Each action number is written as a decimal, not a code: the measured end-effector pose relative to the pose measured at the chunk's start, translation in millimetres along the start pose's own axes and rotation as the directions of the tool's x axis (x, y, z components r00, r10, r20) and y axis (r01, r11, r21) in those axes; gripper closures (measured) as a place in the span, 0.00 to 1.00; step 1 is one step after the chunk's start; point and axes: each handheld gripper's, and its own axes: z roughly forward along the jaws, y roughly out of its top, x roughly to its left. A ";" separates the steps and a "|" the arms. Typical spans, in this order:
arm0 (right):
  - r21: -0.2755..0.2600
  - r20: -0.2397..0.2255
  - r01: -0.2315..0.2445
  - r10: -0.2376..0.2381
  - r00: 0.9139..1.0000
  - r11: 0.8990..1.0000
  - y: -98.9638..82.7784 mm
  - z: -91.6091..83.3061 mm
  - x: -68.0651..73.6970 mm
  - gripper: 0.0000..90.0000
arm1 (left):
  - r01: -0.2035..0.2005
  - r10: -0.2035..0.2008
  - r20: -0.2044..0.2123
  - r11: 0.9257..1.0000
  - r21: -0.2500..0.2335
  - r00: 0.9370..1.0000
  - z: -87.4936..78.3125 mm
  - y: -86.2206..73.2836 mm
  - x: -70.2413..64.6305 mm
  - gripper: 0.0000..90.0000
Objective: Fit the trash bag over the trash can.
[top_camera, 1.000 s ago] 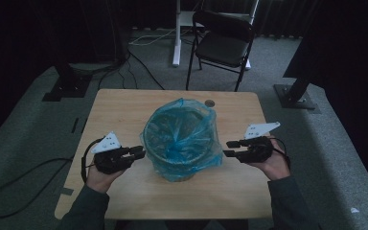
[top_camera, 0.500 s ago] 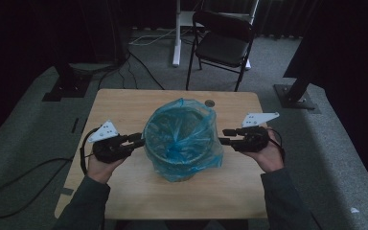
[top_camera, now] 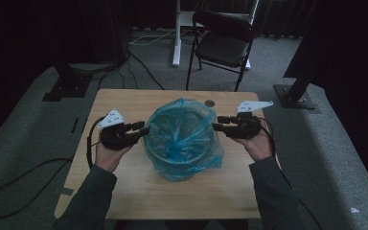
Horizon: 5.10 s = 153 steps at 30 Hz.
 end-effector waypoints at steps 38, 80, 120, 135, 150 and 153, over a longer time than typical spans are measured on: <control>0.042 0.028 -0.089 0.088 0.996 0.995 8.6 32.3 -23.9 1.00 | 0.090 -0.091 -0.045 0.996 -0.005 0.995 34.4 13.9 27.2 0.89; 0.029 -0.074 -0.132 0.133 0.988 0.991 12.0 39.2 -26.6 0.97 | 0.104 -0.104 -0.063 0.995 -0.001 0.993 52.5 23.3 37.0 0.99; 0.222 -0.001 -0.187 0.192 0.981 0.957 -22.6 59.3 -28.7 0.96 | 0.212 -0.213 -0.003 0.970 0.120 0.977 78.7 -31.3 47.0 1.00; 0.246 -0.050 -0.127 0.143 0.988 0.961 -27.6 57.5 -17.1 0.90 | 0.200 -0.205 0.037 0.975 0.100 0.978 65.2 -39.8 43.8 0.89; 0.228 0.033 -0.028 0.021 0.999 0.973 -35.1 41.3 -6.3 0.61 | 0.133 -0.133 -0.002 0.990 0.040 0.991 31.5 -10.4 51.5 0.71; 0.228 0.043 -0.022 0.012 0.999 0.973 -34.9 39.5 -4.8 0.61 | 0.118 -0.118 -0.008 0.993 0.029 0.993 28.1 -5.0 49.9 0.68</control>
